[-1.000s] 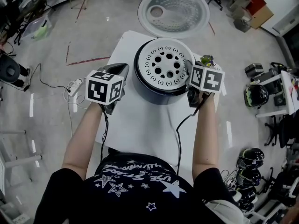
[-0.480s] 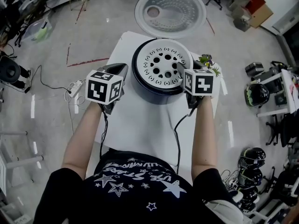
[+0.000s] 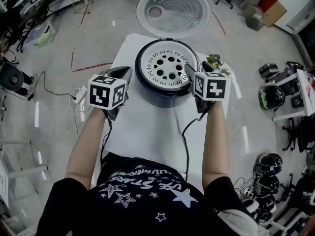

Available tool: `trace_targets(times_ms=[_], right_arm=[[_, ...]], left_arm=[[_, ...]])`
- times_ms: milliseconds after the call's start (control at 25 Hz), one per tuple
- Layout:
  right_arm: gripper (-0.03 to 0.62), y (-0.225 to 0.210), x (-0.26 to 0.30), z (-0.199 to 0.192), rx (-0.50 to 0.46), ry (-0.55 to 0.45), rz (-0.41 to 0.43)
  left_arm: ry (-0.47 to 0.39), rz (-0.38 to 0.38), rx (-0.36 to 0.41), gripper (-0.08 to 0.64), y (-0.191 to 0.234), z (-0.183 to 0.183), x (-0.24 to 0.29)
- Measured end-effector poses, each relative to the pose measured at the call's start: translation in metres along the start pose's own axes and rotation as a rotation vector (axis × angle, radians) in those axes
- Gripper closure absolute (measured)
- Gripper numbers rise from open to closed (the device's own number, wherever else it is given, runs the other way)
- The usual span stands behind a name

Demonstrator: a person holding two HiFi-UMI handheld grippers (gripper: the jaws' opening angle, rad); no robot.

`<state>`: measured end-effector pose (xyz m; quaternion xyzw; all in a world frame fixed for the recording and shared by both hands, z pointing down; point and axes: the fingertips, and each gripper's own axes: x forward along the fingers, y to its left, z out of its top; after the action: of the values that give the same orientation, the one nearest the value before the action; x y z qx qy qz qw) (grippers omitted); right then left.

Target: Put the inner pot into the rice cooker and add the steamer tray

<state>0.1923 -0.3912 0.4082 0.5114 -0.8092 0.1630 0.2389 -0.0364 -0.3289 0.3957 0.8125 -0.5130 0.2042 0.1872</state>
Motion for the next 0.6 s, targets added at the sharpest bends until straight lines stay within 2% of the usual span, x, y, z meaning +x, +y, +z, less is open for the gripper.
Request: trace_targets(times_ms=[120,360,600], right_arm=[[0.284,0.000,-0.008,0.001,0.018,-0.016,-0.032],[0.317,0.009,-0.033,0.005,0.090,-0.109,-0.149],[0.407,0.030,-0.058,0.003,0.160,-0.159,-0.241]], left_arm=[[-0.009,-0.023,0.007,0.558,-0.003,0.001,-0.002],[-0.008,-0.112,0.035,0.558,-0.003,-0.001,-0.006],[-0.012,-0.205,0.071,0.558,0.004,-0.004,-0.018]])
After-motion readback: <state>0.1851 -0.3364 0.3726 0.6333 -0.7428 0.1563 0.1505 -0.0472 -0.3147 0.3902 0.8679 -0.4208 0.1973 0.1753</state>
